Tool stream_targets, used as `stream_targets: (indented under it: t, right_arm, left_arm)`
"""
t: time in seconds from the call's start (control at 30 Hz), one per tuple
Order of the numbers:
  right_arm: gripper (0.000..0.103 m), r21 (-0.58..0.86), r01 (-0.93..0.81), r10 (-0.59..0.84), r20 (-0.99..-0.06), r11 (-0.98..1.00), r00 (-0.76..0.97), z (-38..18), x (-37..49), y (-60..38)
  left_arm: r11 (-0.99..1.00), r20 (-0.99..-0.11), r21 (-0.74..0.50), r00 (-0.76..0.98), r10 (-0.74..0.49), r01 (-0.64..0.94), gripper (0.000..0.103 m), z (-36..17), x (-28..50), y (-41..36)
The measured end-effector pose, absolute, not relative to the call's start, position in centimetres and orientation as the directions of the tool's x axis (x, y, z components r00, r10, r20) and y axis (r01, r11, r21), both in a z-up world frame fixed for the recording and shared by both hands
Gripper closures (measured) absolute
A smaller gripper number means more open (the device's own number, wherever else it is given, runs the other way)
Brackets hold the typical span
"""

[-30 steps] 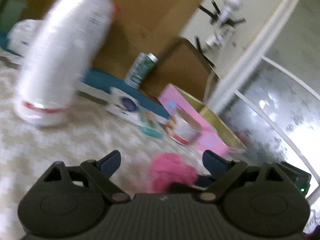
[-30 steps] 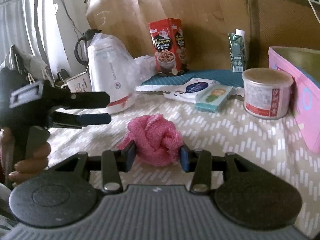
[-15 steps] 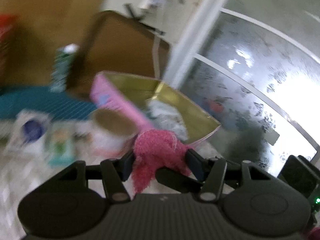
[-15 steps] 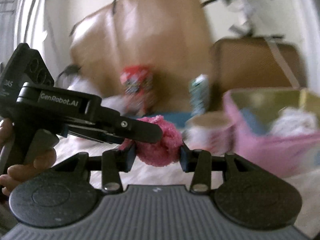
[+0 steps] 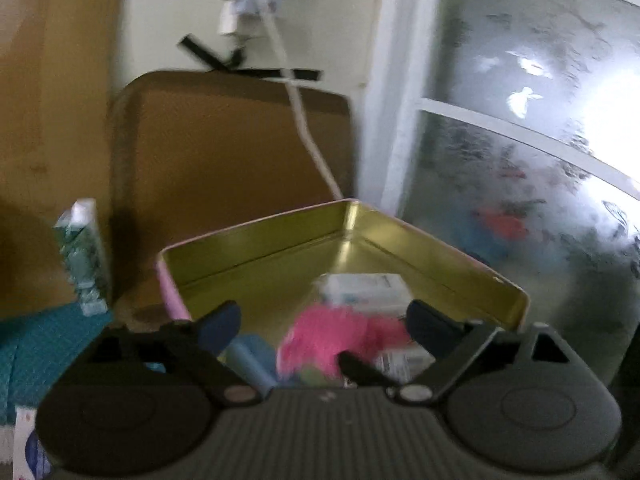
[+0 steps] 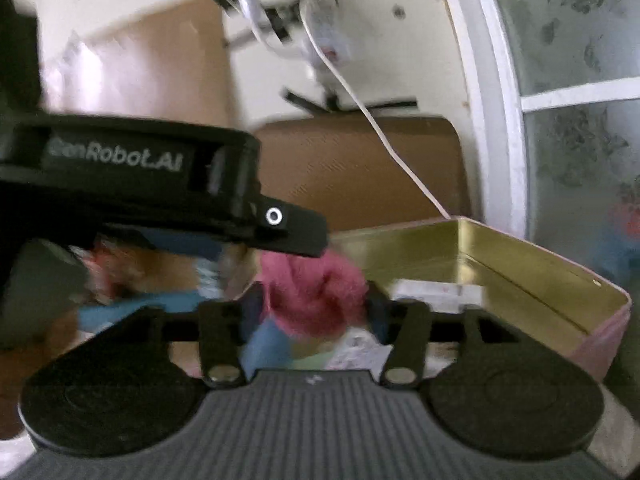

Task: Organize soft objects
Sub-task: 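Open the left gripper and withdraw it from the tin box, then move the right gripper toward the white tissue pack with blue label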

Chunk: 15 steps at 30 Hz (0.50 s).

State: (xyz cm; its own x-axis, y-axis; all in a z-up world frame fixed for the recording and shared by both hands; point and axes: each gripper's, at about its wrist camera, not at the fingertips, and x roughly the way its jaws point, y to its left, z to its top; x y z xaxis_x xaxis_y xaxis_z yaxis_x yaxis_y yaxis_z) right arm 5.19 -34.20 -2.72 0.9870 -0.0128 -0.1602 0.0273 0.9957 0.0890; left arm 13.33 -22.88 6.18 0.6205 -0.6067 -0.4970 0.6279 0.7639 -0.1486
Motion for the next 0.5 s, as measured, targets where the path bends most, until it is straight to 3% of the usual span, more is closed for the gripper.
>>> stream_targets:
  t: [0.07,0.33,0.5]
  right_arm:
    - [0.039,0.118,0.051,-0.031,-0.167,0.992,0.985,-3.1,4.7,-34.6]
    - [0.039,0.274,0.009,0.008,-0.060,0.962,0.998,-4.3,-2.3,-34.7]
    - [0.052,0.291,-0.116,0.129,-0.026,0.950,0.991,-4.4,-3.9,-32.0]
  left_arm:
    - [0.744,-0.471,-0.210,0.601,-0.646,0.634,0.012,6.1,12.7,-21.1]
    - [0.711,-0.407,-0.227,0.599,-0.690,0.665,0.018,4.5,6.2,-13.7]
    - [0.773,-0.441,-0.222,0.646,-0.623,0.594,0.018,2.1,3.7,-7.5]
